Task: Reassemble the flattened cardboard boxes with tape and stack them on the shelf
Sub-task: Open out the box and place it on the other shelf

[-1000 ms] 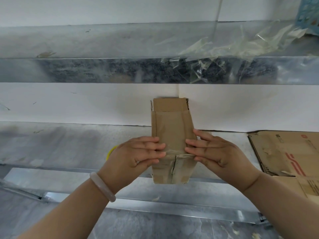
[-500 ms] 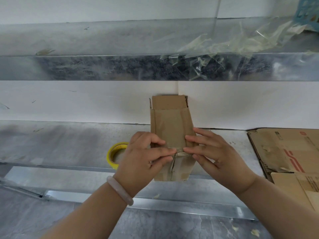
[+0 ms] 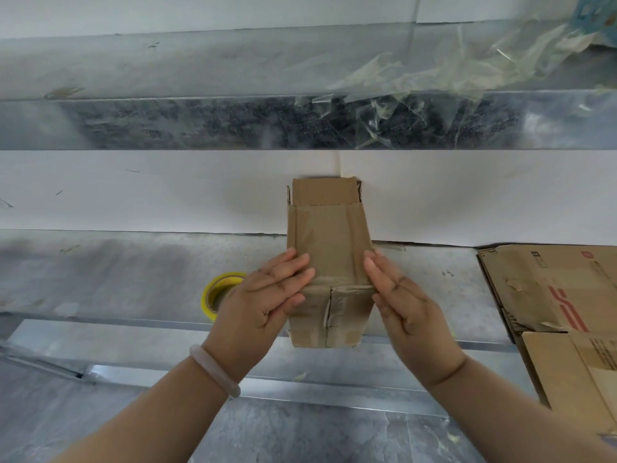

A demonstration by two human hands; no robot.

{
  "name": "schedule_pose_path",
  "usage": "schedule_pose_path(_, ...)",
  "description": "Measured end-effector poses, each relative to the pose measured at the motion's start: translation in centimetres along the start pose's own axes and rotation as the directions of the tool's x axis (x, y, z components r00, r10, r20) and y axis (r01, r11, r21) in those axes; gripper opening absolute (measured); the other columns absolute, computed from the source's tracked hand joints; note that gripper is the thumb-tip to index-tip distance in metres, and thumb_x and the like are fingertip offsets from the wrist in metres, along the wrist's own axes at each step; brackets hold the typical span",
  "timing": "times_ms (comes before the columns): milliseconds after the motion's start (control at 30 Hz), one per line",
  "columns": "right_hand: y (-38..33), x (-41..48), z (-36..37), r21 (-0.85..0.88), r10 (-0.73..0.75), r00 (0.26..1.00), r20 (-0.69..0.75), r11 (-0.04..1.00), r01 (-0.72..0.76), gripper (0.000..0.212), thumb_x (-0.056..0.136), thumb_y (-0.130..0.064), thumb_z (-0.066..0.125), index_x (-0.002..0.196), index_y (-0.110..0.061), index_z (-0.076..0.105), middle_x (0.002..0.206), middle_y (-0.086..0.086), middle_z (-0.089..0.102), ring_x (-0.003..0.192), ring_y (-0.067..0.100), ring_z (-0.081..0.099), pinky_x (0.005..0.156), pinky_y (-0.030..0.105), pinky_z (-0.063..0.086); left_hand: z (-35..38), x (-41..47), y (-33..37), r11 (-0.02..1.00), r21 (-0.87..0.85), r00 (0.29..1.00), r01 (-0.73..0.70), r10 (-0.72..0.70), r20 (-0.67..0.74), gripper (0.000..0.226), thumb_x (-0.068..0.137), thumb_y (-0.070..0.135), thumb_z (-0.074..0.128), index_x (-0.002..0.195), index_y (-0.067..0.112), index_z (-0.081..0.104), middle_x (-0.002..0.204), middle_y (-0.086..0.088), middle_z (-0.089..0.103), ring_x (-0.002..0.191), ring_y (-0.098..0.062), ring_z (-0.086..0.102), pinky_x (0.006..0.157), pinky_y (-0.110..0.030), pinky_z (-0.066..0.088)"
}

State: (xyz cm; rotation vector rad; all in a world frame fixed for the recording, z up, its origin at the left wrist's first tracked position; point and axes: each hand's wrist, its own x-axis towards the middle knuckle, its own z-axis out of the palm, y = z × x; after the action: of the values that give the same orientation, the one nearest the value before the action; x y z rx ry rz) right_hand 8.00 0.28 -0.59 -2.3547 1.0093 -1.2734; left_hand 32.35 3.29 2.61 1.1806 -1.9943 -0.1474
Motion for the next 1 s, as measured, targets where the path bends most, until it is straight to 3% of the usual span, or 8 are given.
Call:
schedule_pose_path(100, -2.0, -1.4, 1.9, 0.145, 0.172, 0.984, 0.054, 0.973, -0.178, 0.07, 0.1, -0.022, 0.038, 0.155, -0.035, -0.003, 0.163, -0.016, 0.006, 0.15, 0.009, 0.012, 0.119, 0.02, 0.016, 1.7, -1.3, 0.6, 0.999, 0.042, 0.999, 0.019, -0.017, -0.042, 0.045, 0.097, 0.017, 0.044, 0.141, 0.008, 0.042, 0.151, -0.003, 0.037, 0.142, -0.02, 0.032, 0.115, -0.029, 0.027)
schedule_pose_path(200, -3.5, -1.7, 2.9, 0.336, 0.264, 0.957, 0.118, 0.897, -0.288, 0.075, 0.099, -0.03, 0.037, 0.149, -0.045, -0.017, 0.162, -0.021, -0.007, 0.15, 0.006, -0.002, 0.118, 0.016, 0.008, 3.1, -2.8, 1.4, 0.997, 0.043, 0.996, 0.071, -0.069, -0.05, 0.059, 0.097, 0.02, 0.041, 0.152, 0.014, 0.018, 0.16, -0.001, 0.015, 0.146, -0.024, 0.021, 0.117, -0.032, 0.022)
schedule_pose_path(333, -3.3, -1.9, 2.1, 0.382, 0.318, 0.927, 0.197, 0.846, -0.371, 0.078, 0.099, -0.038, 0.039, 0.149, -0.042, -0.022, 0.161, -0.024, -0.008, 0.149, 0.002, -0.002, 0.118, 0.016, 0.008, 1.4, -1.7, 1.7, 0.982, 0.183, 0.998, 0.038, -0.026, -0.065, 0.049, 0.093, 0.039, 0.052, 0.133, 0.012, 0.053, 0.143, -0.003, 0.045, 0.136, -0.023, 0.039, 0.11, -0.038, 0.034)
schedule_pose_path(400, -2.6, -2.6, 1.0, 0.319, 0.356, 0.891, 0.283, 0.841, -0.438, 0.076, 0.1, -0.044, 0.039, 0.147, -0.043, -0.021, 0.16, -0.026, -0.005, 0.147, -0.003, 0.0, 0.117, 0.015, 0.01, 0.2, 0.0, 2.3, 0.944, 0.329, 0.998, -0.001, 0.023, -0.063, 0.052, 0.086, 0.054, 0.057, 0.125, 0.018, 0.061, 0.129, -0.002, 0.056, 0.126, -0.024, 0.046, 0.105, -0.041, 0.039)
schedule_pose_path(500, -1.5, -4.3, -0.2, 0.074, 0.443, 0.805, 0.394, 0.858, -0.508, 0.078, 0.096, -0.049, 0.041, 0.145, -0.053, -0.019, 0.158, -0.032, -0.004, 0.144, -0.011, 0.002, 0.116, 0.016, 0.013, 0.0, 2.6, 3.5, 0.866, 0.475, 0.982, -0.158, 0.087, 0.168, 0.074, 0.08, 0.065, 0.057, 0.143, 0.03, 0.04, 0.147, -0.003, 0.04, 0.132, -0.024, 0.038, 0.111, -0.043, 0.031)
schedule_pose_path(633, -0.1, -7.0, -1.0, -0.043, 0.669, 0.615, 0.417, 0.691, -0.722, 0.066, 0.098, -0.044, 0.046, 0.15, -0.048, 0.006, 0.158, -0.017, 0.021, 0.141, 0.003, 0.028, 0.114, 0.026, 0.027, 1.1, 4.7, 4.1, 0.8, 0.516, 0.919, -0.305, 0.105, 0.38, 0.059, 0.087, 0.051, 0.049, 0.144, 0.037, 0.037, 0.148, 0.006, 0.042, 0.132, -0.022, 0.043, 0.108, -0.048, 0.037)
schedule_pose_path(800, -2.6, -7.5, -3.4, 0.389, 0.741, 0.653, 0.157, 0.561, -0.731, 0.061, 0.092, -0.034, 0.05, 0.147, -0.04, 0.025, 0.141, -0.017, 0.049, 0.12, -0.01, 0.05, 0.087, 0.004, 0.041, -0.5, 4.0, 6.4, 0.961, 0.275, 0.998, 0.033, -0.045, 0.037, 0.054, 0.091, 0.053, 0.043, 0.142, 0.037, 0.04, 0.142, 0.016, 0.047, 0.126, -0.012, 0.047, 0.101, -0.034, 0.042)
schedule_pose_path(1000, -4.6, -3.7, -5.9, 0.658, 0.655, 0.751, -0.081, 0.601, -0.454, 0.051, 0.09, -0.013, 0.056, 0.137, -0.02, 0.038, 0.137, -0.012, 0.053, 0.122, 0.001, 0.054, 0.094, 0.014, 0.047, -2.1, 4.4, 7.4, 0.91, -0.08, 0.89, 0.407, -0.415, -0.188, 0.051, 0.094, 0.046, 0.05, 0.142, 0.037, 0.037, 0.136, 0.017, 0.045, 0.124, -0.006, 0.043, 0.105, -0.029, 0.037)
